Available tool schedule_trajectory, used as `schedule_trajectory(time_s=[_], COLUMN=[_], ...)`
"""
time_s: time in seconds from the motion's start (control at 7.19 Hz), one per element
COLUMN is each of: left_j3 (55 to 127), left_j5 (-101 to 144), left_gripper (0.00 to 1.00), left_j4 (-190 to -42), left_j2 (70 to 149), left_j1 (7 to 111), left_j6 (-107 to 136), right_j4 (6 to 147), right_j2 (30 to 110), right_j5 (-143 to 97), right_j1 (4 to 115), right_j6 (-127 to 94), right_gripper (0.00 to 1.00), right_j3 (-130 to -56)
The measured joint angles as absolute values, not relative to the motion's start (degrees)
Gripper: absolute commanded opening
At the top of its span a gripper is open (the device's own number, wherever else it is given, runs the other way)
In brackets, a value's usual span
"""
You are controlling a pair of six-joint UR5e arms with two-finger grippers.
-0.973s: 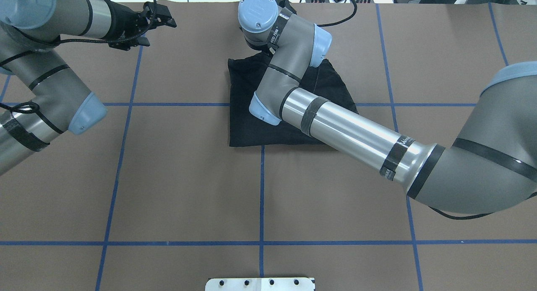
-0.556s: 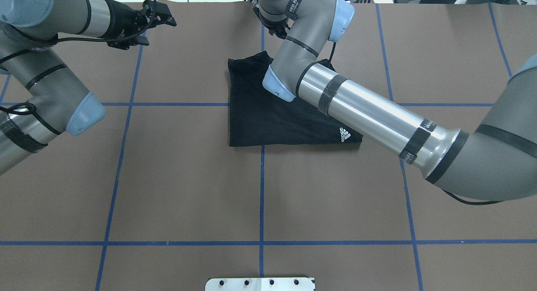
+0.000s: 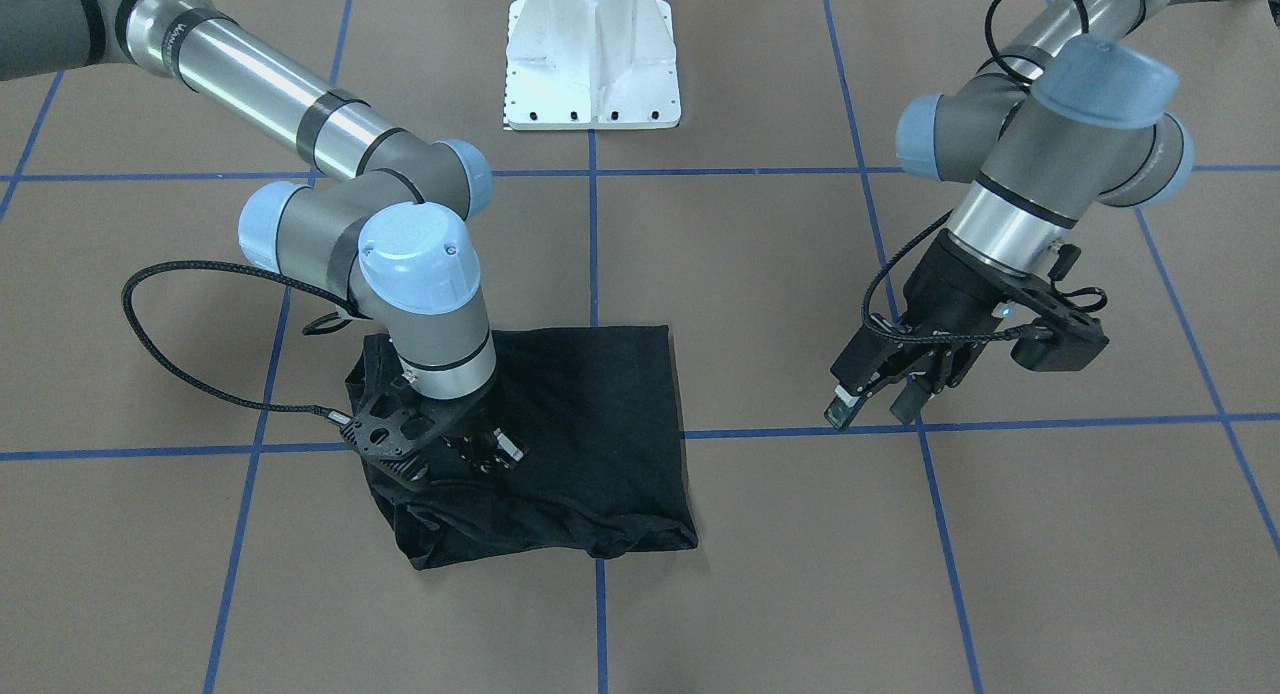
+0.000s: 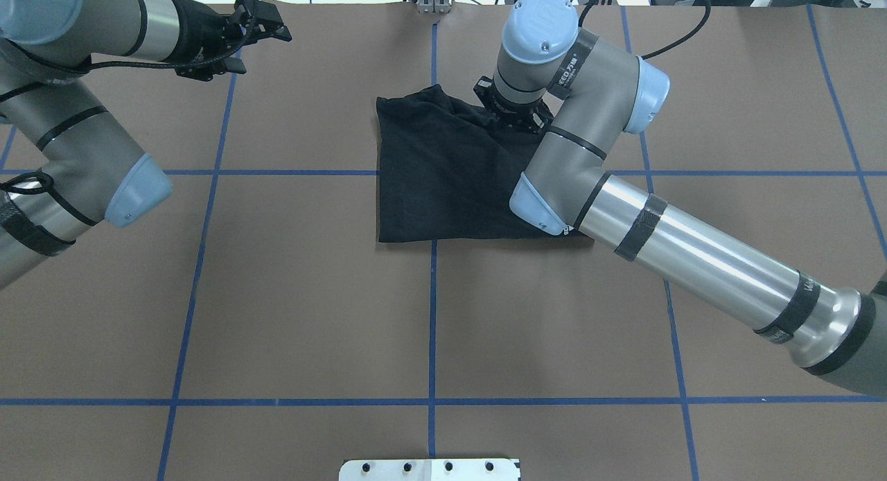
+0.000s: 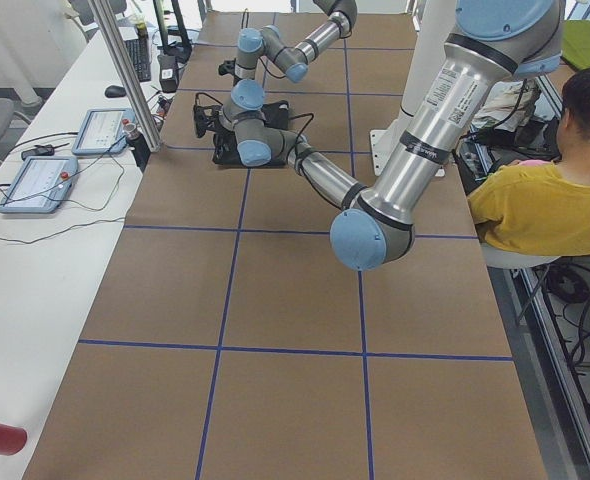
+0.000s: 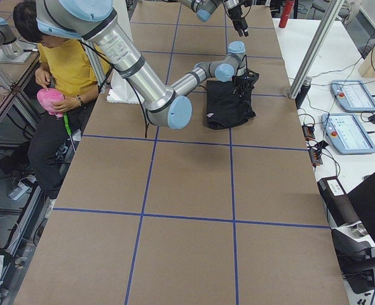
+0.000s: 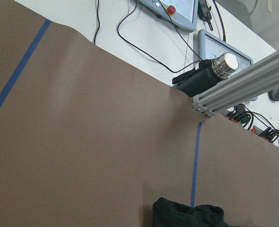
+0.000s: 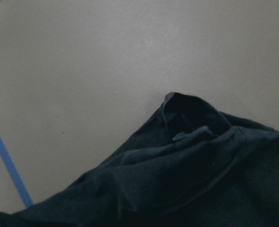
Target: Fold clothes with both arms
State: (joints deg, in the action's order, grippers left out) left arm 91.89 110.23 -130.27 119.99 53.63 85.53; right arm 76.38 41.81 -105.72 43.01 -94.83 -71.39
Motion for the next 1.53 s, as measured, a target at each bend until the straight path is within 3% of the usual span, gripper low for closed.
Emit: schedule_trajectory(time_s=[0.83,1.25,1.39,1.53], left_j3=[95.0,96.1,96.1,96.1], left_j5=[107.3,106.8,107.0,107.2], left_gripper=[0.99,0.99,0.99,0.99], left_j4=[-125.3,-123.6,-123.5,-123.4], left_j2=[120.9,120.8,120.6,120.1], left_j1=[53.1,53.0,53.0,53.1], left_j6=[85.7,85.3,83.7,79.5], right_j4=[66.2,65.2,66.0,68.1], right_j2=[38.8,37.5,38.4,41.0], right_j5=[-106.4,-110.5,-113.4,-115.0], right_j1=[47.8,53.1,55.2,56.4], right_j6=[-89.1,-85.3,-83.9,-82.3], right_gripper=[0.0,0.0,0.41,0.99], right_j3=[-55.0,-52.0,-53.8,-58.1])
